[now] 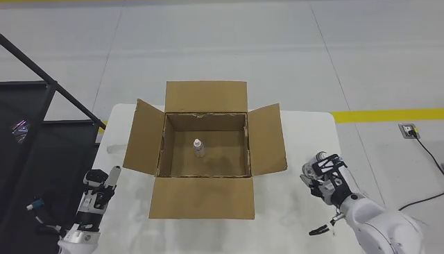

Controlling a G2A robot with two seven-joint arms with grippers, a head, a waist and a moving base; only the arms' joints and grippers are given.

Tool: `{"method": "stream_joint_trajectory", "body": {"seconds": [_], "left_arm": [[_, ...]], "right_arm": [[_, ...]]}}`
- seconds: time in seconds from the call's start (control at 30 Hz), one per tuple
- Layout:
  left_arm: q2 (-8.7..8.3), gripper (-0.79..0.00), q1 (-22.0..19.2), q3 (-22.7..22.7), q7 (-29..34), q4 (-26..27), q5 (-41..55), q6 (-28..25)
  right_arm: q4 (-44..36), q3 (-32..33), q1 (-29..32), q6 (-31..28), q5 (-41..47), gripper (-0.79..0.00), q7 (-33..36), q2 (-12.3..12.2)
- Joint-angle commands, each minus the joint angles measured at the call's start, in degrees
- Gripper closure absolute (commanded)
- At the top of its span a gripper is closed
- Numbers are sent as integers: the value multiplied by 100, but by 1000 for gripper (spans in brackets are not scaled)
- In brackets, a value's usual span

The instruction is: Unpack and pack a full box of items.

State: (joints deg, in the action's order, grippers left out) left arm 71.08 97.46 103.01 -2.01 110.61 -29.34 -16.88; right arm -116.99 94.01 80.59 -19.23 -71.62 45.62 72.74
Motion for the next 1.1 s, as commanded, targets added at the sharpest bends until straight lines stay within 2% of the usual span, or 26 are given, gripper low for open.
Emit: {"method": "stream_joint_trajectory", "body": {"seconds": [0.0,0.1,0.23,0.37,0.47,0.6,0.77,1.07], "left_arm": [[0,-785,0,0,0,0,0,0],[0,-785,0,0,0,0,0,0],[0,-785,0,0,0,0,0,0],[0,-785,0,0,0,0,0,0],[0,-785,0,0,0,0,0,0],[0,-785,0,0,0,0,0,0],[0,-785,0,0,0,0,0,0],[0,-785,0,0,0,0,0,0]], "right_arm": [[-462,-64,-10,82,-10,0,17,-2],[-943,-324,-196,145,21,0,66,0],[-994,-1109,-963,320,-90,0,328,35],[-194,-2224,-2282,615,-329,0,903,146],[695,-3004,-3223,678,-143,0,1218,282],[1511,-3538,-3938,594,237,0,1352,418],[1723,-3640,-4131,613,328,0,1323,462],[1413,-3269,-3692,307,285,0,1319,354]]}}
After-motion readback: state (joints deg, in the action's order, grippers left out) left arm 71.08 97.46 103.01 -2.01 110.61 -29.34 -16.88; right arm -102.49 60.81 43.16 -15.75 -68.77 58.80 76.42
